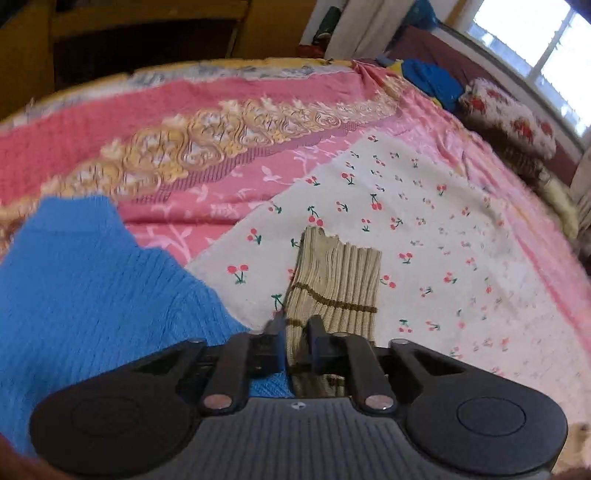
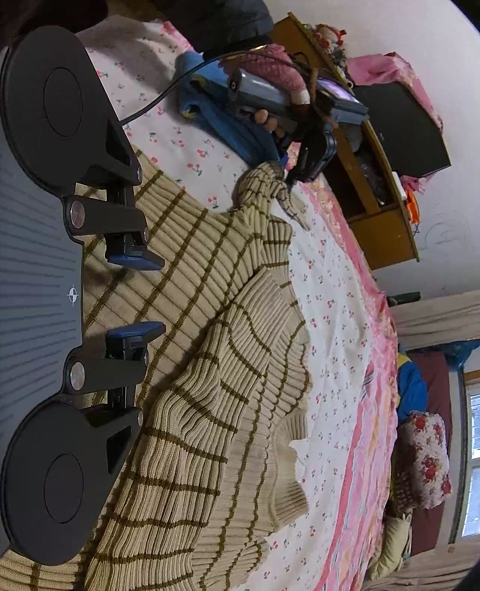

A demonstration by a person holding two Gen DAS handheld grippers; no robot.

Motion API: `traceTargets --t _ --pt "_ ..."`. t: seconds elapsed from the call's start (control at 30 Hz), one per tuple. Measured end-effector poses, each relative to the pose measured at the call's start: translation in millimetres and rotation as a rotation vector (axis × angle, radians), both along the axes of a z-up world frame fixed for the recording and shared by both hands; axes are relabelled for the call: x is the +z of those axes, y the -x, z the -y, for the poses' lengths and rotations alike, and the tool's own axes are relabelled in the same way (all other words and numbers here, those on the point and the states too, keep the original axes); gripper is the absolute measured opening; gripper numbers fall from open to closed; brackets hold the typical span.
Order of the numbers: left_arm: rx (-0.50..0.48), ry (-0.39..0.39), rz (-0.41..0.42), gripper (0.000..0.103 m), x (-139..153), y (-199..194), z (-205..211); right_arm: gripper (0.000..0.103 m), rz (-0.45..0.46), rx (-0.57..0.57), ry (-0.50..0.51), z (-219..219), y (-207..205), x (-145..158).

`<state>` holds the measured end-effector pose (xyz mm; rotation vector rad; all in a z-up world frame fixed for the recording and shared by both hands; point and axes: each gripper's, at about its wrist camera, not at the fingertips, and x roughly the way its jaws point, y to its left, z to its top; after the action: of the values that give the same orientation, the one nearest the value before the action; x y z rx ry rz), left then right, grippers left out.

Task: Fold small clothes
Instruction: 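Fold the held sleeve across the sweater body with the left tool and release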

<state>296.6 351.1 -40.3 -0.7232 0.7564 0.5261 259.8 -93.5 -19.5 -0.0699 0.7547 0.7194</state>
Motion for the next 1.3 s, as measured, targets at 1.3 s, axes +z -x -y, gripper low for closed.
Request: traceTargets --t 1.3 --pt "-0.771 -0.046 0.298 0.031 0 138 238 0.046 -0.177 -0.465 -0.111 81 21 -6"
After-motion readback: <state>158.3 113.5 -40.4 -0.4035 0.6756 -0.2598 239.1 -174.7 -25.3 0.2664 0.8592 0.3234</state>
